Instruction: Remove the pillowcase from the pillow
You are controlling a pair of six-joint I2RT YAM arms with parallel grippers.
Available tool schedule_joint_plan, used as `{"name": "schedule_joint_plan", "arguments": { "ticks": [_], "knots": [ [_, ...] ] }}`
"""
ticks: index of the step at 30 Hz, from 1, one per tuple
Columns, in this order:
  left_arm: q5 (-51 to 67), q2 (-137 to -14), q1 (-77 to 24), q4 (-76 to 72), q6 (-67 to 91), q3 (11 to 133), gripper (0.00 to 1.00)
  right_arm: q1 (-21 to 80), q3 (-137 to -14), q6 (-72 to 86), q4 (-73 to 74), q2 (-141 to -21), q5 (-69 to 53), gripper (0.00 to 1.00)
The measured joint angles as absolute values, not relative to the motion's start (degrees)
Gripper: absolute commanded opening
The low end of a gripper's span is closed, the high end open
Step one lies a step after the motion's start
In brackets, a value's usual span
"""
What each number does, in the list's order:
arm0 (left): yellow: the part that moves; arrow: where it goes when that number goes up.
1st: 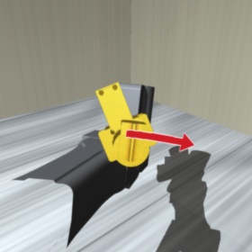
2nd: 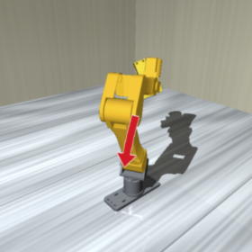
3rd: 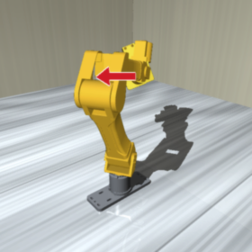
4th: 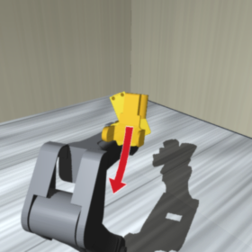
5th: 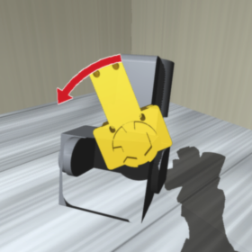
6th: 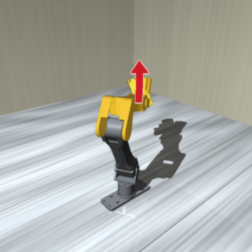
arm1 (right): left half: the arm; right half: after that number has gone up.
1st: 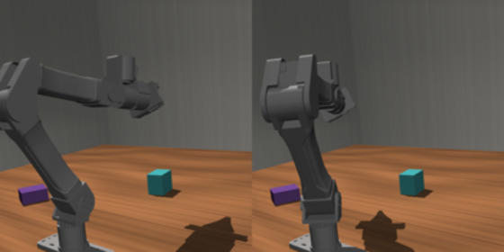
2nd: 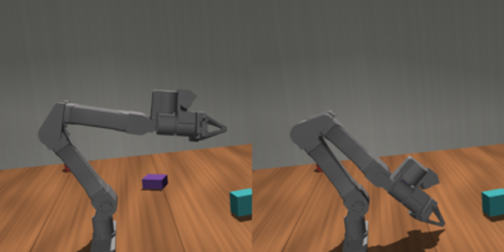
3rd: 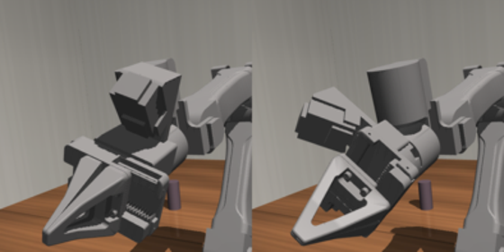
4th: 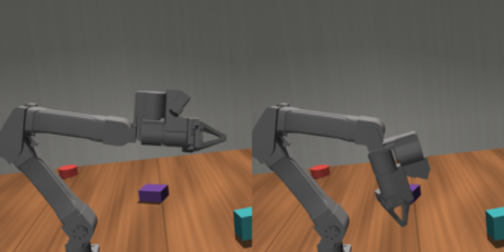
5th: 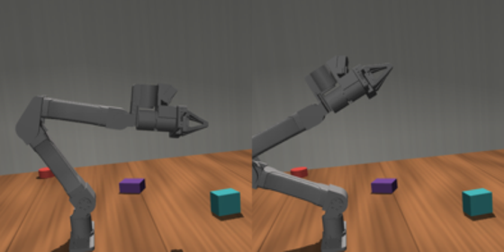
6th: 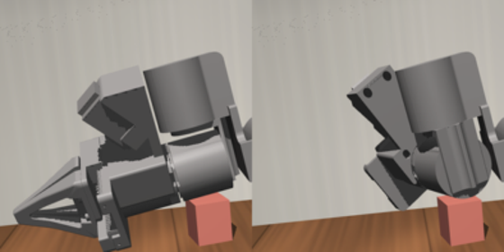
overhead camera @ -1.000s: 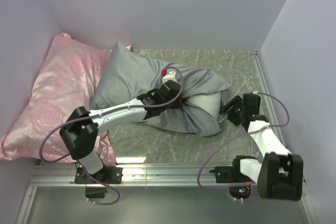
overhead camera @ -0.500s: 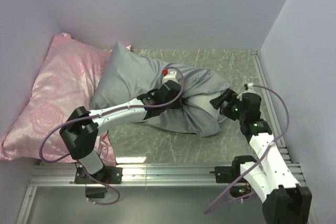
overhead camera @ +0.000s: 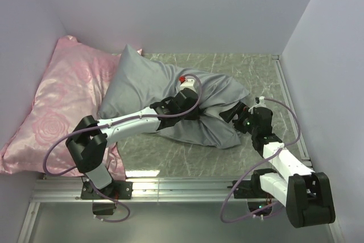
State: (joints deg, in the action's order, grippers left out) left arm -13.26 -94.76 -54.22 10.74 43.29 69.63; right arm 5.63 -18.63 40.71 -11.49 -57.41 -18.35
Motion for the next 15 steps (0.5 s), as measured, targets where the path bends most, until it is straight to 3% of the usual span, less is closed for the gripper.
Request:
{"name": "schedule_joint_plan", "arguments": {
  "ticks": [1,5,7,10,15],
  "knots": [
    [-13.08,-94.83,-54.3,10.85,42.96,69.78,0.18,5.63,-18.31,40.95,-12.51,-57.63,-18.59,0.91],
    [-11.84,-95.42,-55.31,11.09,41.32,70.89,0.37,6.0,-18.02,42.28,-17.21,-59.77,-20.75,0.0],
    [-11.49,-95.68,-56.34,11.51,40.69,71.55,0.37,6.87,-18.44,43.99,-18.41,-60.05,-21.58,0.0],
    [-11.38,-95.85,-57.78,12.05,39.66,72.38,0.26,8.1,-20.05,44.53,-14.63,-56.84,-20.18,0.0],
    [-11.33,-94.94,-58.08,11.07,38.11,72.55,0.22,9.72,-30.68,43.53,4.21,-45.54,-14.52,0.0]
  ]
}}
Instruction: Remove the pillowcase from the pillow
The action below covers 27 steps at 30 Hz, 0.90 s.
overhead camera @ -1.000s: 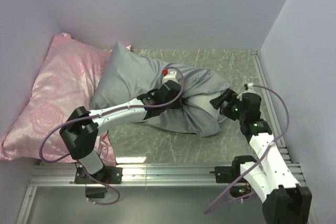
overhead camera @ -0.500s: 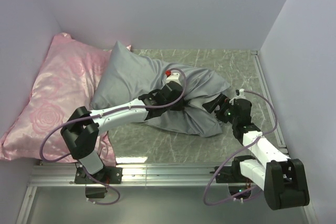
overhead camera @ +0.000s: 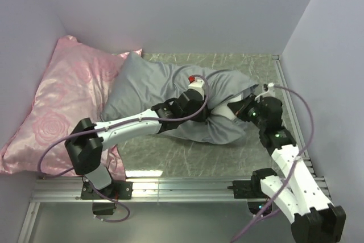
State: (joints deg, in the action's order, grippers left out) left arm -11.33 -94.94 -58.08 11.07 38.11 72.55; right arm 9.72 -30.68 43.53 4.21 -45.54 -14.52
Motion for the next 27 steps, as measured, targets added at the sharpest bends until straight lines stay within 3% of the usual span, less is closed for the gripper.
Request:
{"name": "schedule_joint_plan", "arguments": {
  "ticks": [7,12,15,16,19,22,27],
  "knots": [
    [-9.23,-85.12,-58.41,4.62,35.31,72.77,0.16,10.17,-59.22,40.38,25.15,-47.46,-9.41,0.0],
    [-6.72,-79.35,-58.59,-0.27,32.67,71.26,0.24,10.55,-76.36,39.53,30.7,-53.8,-8.49,0.0],
    [-6.33,-78.04,-58.59,-0.75,31.33,71.44,0.38,11.2,-83.18,39.13,33.3,-57.54,-8.14,0.0],
    [-6.37,-77.93,-58.59,-0.25,30.59,71.99,0.51,11.35,-85.67,38.96,34.89,-59.0,-8.05,0.0],
    [-6.85,-78.22,-58.59,3.22,28.18,75.68,0.73,11.97,-92.01,38.46,36.86,-63.16,-8.03,0.0],
    [-6.9,-79.35,-58.76,6.76,25.56,82.63,0.82,13.45,-96.25,37.69,37.04,-66.0,-7.49,0.0],
    [-5.56,-78.28,-60.23,7.33,23.14,88.77,0.84,16.86,-100.99,36.01,37.76,-68.88,-5.69,0.0]
  ]
}}
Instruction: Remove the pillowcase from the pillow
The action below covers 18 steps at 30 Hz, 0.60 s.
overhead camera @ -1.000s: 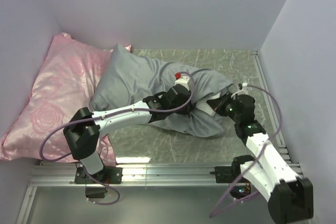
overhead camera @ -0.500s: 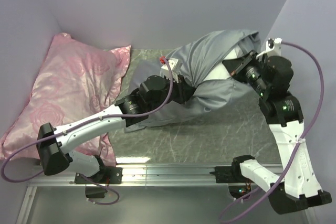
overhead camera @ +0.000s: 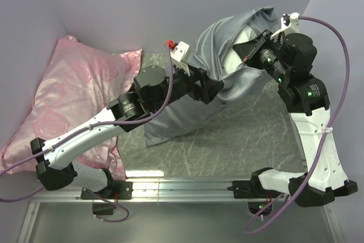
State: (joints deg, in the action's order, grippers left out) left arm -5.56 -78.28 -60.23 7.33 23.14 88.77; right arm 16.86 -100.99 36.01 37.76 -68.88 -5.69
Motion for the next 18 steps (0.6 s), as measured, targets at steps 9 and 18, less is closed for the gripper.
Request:
{"name": "schedule_joint_plan", "arguments": {
  "ticks": [9,18],
  "knots": [
    [-20.88,-77.8,-75.33,6.04,15.46,90.83,0.86,19.51,-103.61,34.39,38.28,-71.68,-2.79,0.0],
    [-42.87,-81.21,-81.52,1.63,7.14,89.41,0.77,22.02,-106.56,33.43,39.0,-73.69,-0.78,0.0]
  ]
}}
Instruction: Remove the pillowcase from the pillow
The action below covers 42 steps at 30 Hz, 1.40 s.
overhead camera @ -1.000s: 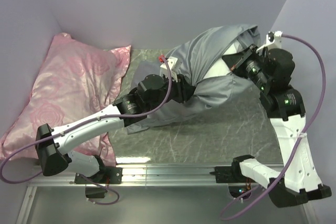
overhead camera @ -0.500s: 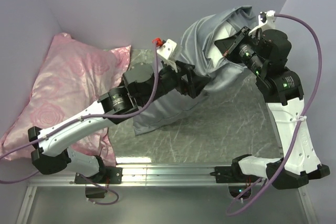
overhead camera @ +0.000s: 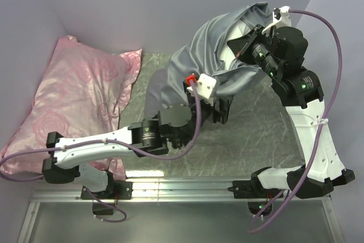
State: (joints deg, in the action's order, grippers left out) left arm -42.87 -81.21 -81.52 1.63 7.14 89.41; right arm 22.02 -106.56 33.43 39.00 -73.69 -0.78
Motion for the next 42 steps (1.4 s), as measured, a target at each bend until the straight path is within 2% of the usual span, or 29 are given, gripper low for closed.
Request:
{"name": "schedule_joint_plan", "arguments": {
  "ticks": [3,6,7,9,12,19,23,31,35,38,39,42],
  "knots": [
    [-46.39,-83.55,-81.58,-1.08,4.89,88.71,0.68,22.9,-106.98,33.32,39.09,-73.95,-0.01,0.0],
    [-47.62,-83.94,-81.65,-3.33,4.14,85.41,0.37,23.59,-108.09,33.15,39.7,-74.61,0.89,0.0],
    [-48.1,-83.94,-81.69,-3.79,4.16,84.51,0.2,23.77,-108.66,33.1,39.94,-74.96,1.1,0.0],
    [-48.42,-83.7,-81.69,-4.51,4.67,82.65,0.06,24.08,-109.3,33.08,40.1,-75.48,1.37,0.0],
    [-48.93,-82.39,-81.69,-5.19,6.5,78.48,0.01,24.25,-110.41,33.06,41.15,-76.12,1.87,0.0],
    [-47.72,-76.14,-77.58,-5.02,18.87,65.56,0.01,24.49,-114.63,32.82,45.21,-78.04,2.44,0.0],
    [-46.83,-75.55,-74.65,-3.79,26.35,63.35,0.01,24.77,-117.86,32.56,47.66,-79.61,2.72,0.0],
    [-44.88,-78.26,-74.11,0.82,33.01,58.74,0.01,24.82,-132.66,30.48,53.08,-85.32,7.33,0.0],
    [-43.35,-79.11,-75.99,3.68,33.67,55.7,0.01,24.53,-133.1,28.93,52.47,-83.4,10.61,0.0],
    [-43.29,-78.24,-79.48,4.14,32.51,55.66,0.28,24.43,-129.21,28.45,50.96,-80.73,12.03,0.0],
    [-43.09,-77.36,-80.53,4.4,32.1,55.96,0.53,24.38,-127.26,28.42,50.17,-79.77,12.27,0.0],
    [-41.63,-74.56,-82.59,5.04,29.78,59.83,0.74,23.86,-123.98,28.42,48.82,-78.56,12.99,0.0]
  ]
}}
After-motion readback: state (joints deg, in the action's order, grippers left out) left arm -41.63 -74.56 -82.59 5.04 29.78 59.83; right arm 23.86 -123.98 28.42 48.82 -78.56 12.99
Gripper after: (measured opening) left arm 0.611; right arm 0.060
